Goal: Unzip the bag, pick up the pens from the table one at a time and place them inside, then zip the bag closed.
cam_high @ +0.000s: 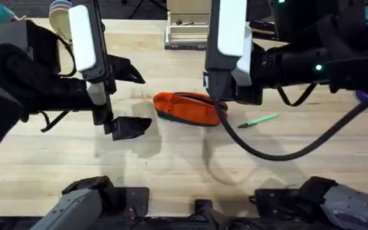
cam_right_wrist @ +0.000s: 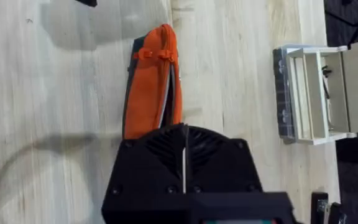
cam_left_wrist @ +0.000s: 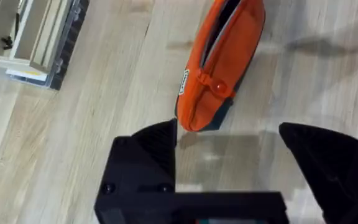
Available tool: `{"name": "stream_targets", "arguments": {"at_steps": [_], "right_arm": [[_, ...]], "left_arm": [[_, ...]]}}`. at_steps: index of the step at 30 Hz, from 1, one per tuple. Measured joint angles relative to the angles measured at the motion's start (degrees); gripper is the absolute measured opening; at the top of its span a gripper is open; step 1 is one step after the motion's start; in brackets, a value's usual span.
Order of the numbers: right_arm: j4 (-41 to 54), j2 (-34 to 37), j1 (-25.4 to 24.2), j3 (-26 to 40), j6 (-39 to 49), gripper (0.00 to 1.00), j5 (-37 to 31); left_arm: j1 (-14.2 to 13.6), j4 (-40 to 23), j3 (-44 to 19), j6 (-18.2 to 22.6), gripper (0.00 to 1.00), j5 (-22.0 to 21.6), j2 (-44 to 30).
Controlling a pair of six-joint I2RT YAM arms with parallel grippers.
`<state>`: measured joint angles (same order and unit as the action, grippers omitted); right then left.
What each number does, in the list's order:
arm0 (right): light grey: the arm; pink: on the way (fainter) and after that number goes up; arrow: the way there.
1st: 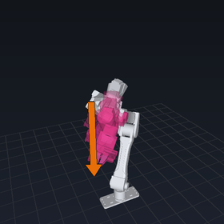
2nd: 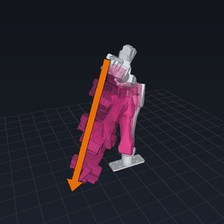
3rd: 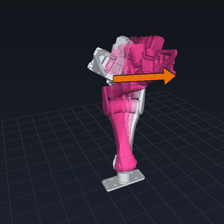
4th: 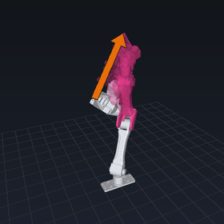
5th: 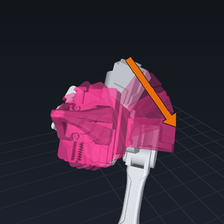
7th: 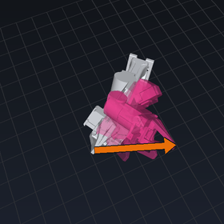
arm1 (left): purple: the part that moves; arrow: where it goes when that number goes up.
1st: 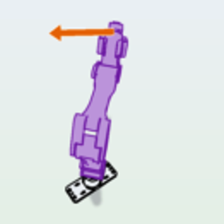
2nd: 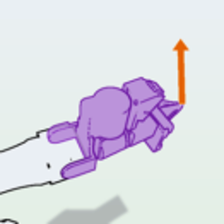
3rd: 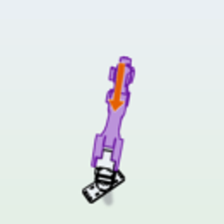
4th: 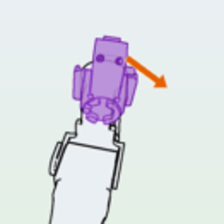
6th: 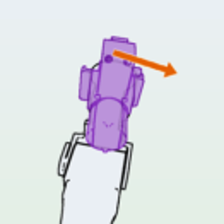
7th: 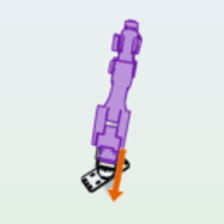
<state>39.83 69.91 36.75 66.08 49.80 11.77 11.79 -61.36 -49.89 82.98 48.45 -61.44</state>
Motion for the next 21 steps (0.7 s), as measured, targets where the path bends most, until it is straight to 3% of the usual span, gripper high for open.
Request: {"name": "stream_targets", "arguments": {"at_steps": [9,21], "right_arm": [[0.6,0.9,0.0,0.1,0.0,0.033,0.7],[0.9,11.8,0.0,0.2,0.0,0.032,0.7]], "left_arm": [[0.0,0.0,0.0,0.0,0.993,0.0,0.0],[0.0,0.0,0.0,0.0,0.992,0.0,0.0]]}}
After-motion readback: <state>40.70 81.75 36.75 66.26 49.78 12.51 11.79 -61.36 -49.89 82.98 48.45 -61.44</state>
